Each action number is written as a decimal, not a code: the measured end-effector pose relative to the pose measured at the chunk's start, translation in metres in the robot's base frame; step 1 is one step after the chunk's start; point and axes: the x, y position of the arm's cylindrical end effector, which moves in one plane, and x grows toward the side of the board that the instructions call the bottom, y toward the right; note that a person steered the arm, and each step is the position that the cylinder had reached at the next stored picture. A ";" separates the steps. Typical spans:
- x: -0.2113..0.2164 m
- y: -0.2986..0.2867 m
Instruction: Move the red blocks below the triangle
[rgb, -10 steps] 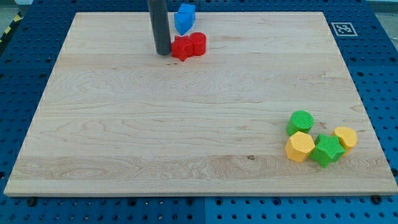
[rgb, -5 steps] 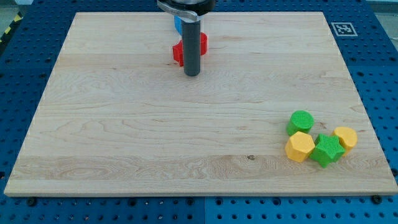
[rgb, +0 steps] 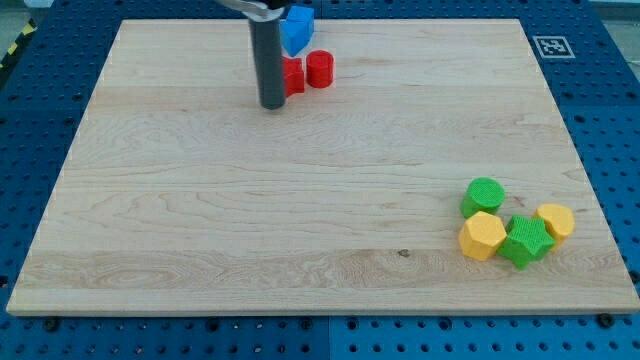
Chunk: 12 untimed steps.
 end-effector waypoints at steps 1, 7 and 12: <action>-0.007 -0.007; -0.044 0.023; -0.036 0.065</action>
